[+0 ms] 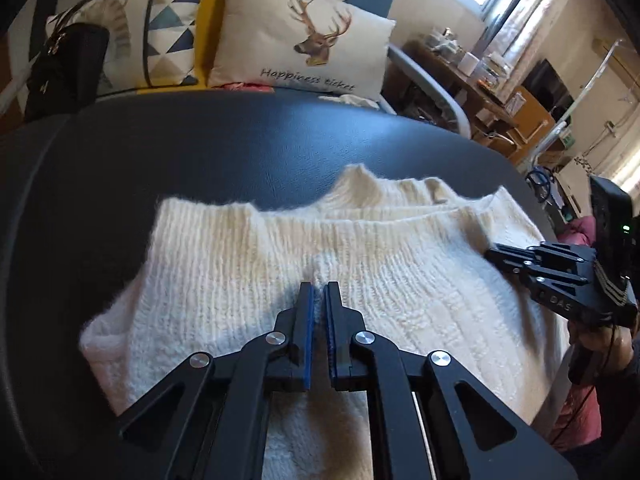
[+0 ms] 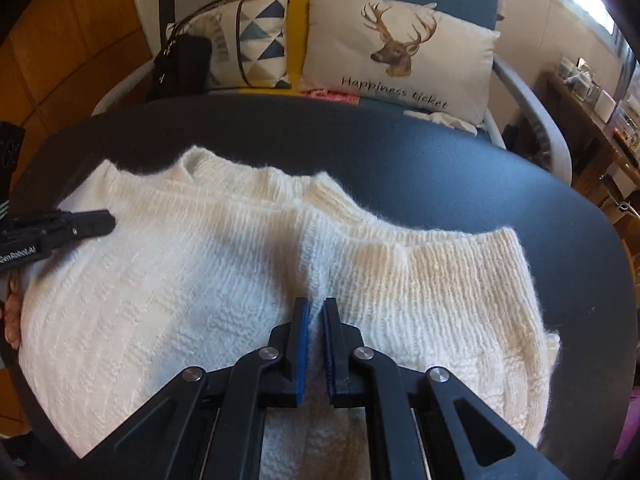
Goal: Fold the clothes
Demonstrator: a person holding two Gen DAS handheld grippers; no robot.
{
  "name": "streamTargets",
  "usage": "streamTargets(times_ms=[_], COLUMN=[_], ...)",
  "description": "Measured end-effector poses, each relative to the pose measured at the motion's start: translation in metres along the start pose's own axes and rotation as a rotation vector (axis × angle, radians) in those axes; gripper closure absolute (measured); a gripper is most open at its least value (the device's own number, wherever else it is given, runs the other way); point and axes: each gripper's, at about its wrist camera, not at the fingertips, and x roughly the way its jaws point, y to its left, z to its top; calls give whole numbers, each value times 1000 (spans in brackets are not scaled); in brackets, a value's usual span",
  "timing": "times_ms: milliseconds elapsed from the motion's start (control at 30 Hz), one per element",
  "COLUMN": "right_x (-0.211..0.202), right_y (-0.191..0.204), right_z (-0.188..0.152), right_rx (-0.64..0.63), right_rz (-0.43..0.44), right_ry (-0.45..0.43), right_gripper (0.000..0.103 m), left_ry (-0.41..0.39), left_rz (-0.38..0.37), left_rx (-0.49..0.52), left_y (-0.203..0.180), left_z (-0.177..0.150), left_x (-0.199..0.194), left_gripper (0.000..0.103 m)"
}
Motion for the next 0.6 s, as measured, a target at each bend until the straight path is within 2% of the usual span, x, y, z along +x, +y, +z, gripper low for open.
streamTargets(times_ms=[67, 100, 200, 300, 367, 433, 467, 500, 600], right_x=[-7, -14, -32, -34, -21, -5, 1, 4, 0], right_y=[0, -2, -11, -16, -14, -9, -6, -5, -7], right_z=[1, 1, -5, -10, -9, -1, 2, 4, 9], right_rx=[-5, -1, 38, 56, 60, 56, 54, 67, 99], right_rz=[25, 42, 84, 90, 116, 66, 42, 38, 37], right_ry=[8, -5, -48, -64, -52, -35, -28, -34, -66], right_gripper=[88, 84, 83, 83, 83, 84, 89, 97, 98], left_ry=[-1, -25, -108, -116, -81, -42, -23, -23, -44], left_rz=[-17, -10, -3, -46, -5, 47, 73, 110, 150], left_rx=[-25, -35, -41, 33, 60, 76, 84, 81, 29], left_y=[0, -1, -4, -21, -25, -27, -28, -26, -17], left_z=[0, -3, -10, -16, -16, -15, -14, -13, -13], left_x=[-8, -17, -44, -49, -33, -16, -7, -2, -4], left_gripper=[94, 90, 89, 89, 89, 89, 89, 88, 93])
